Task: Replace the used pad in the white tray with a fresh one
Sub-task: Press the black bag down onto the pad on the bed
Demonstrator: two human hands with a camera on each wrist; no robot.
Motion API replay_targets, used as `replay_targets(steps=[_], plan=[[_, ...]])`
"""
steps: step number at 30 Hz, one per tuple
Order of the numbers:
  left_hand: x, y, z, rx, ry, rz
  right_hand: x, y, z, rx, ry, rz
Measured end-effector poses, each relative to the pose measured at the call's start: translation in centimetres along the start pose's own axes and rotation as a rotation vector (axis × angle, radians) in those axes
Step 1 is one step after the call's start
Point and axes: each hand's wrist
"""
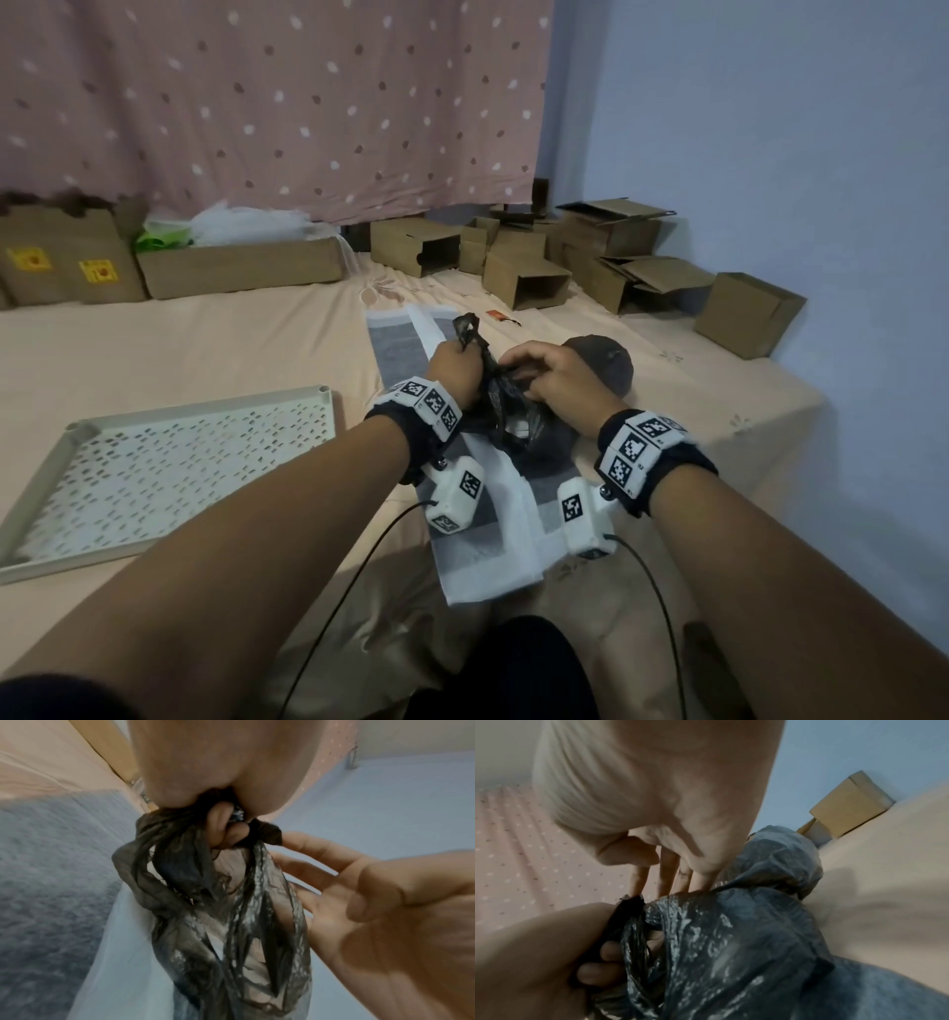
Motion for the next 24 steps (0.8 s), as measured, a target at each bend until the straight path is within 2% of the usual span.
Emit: replay_targets(steps=[4,8,12,15,17,19,23,24], plan=[[0.2,0.7,0.2,-0.042,0.009,0.020,0.7,-1.0,0.0,0.027,0.054,0.018],[1.1,0.9,1.2,-0.111,-0.049,0.027,0.4,-1.7,0.0,0.227,0.179,0.174],[1.3,1.4,1.2,-0.081,-0.118,0.114,-1.2,-0.9,0.2,0.378,0.256,0.245],[1.6,2.0,1.0,0.012,-0.177,0.160,-2.7,0.2,0.1,0.468,0.416,0.568],[1.7,2.0,0.6,0.093,-0.165,0.184,-3.9,0.4,0.3,0.437,0.452,0.824],[2.0,2.0,0.4,0.194,-0.143,0.198,-5.0,0.4,0.7,0.377,0.416,0.967],[2.3,2.2,0.4,0.284,-0.174,0.105,-6.1,0.4,1.8,0.055,0.205,1.176],[2.3,2.4,0.5,0.293,-0.195,0.090,-6.1,0.3,1.9,-0.030,0.188,1.155]])
Point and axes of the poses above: each hand's wrist, its own z-axis away from the middle knuckle, its own y-axis out of the back of the hand, x = y × z, and after that the axes turned 14 degrees about x, right-handed
